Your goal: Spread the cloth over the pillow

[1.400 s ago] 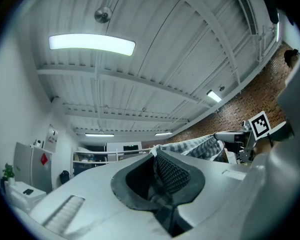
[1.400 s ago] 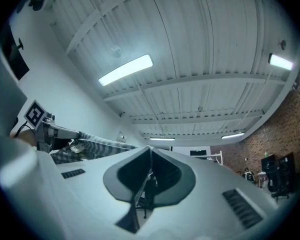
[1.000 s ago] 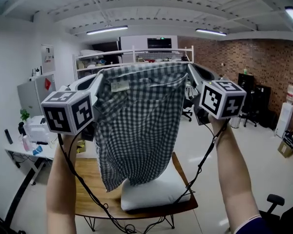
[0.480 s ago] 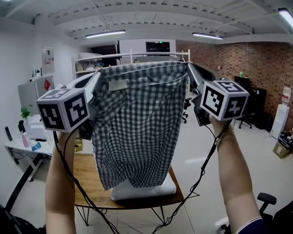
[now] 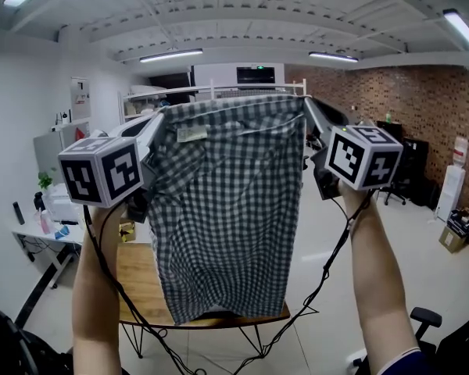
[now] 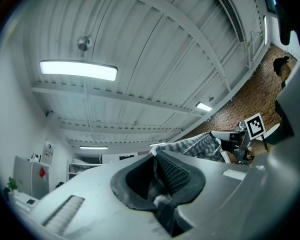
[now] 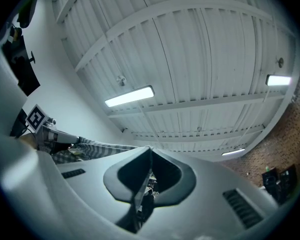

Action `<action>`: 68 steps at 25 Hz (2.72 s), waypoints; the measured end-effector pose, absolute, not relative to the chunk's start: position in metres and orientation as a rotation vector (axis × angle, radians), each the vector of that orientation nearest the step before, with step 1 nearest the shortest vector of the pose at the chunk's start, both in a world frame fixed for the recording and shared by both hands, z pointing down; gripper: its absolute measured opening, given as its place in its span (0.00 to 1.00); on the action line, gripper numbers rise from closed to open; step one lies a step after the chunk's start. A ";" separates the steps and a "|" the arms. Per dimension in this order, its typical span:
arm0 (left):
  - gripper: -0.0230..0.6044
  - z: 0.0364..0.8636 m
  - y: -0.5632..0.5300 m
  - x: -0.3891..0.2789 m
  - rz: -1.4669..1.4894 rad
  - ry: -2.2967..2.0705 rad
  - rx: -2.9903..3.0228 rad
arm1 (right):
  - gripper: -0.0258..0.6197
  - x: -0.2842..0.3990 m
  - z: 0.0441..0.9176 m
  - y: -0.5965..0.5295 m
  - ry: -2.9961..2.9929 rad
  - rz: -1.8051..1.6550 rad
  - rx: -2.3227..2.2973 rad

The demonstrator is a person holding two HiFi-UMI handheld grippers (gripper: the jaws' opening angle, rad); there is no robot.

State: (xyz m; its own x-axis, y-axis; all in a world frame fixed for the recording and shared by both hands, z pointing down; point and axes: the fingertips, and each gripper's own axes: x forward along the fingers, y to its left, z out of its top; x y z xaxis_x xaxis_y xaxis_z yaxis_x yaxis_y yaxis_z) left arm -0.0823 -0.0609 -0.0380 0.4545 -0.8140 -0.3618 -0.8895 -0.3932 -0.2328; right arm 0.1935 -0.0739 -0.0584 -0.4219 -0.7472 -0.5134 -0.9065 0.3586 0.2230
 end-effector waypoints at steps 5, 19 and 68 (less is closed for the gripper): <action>0.08 -0.023 -0.071 -0.079 0.214 1.446 -2.355 | 0.08 0.197 -0.036 -0.088 2.326 0.628 -1.473; 0.08 0.090 -0.138 -0.091 0.107 1.508 -2.576 | 0.08 0.186 0.066 -0.143 2.467 0.467 -1.574; 0.08 0.302 -0.363 -0.139 -0.023 1.750 -2.892 | 0.08 0.140 0.269 -0.359 2.635 0.045 -1.826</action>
State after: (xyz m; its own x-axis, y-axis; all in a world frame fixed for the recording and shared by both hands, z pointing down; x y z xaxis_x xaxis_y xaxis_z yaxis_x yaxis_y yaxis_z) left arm -0.1386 -0.3627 0.3022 0.4715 -0.8717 0.1339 -0.8749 -0.4432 0.1955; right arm 0.1403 -0.3591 0.2694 -0.3499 -0.9361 0.0369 -0.9343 0.3515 0.0594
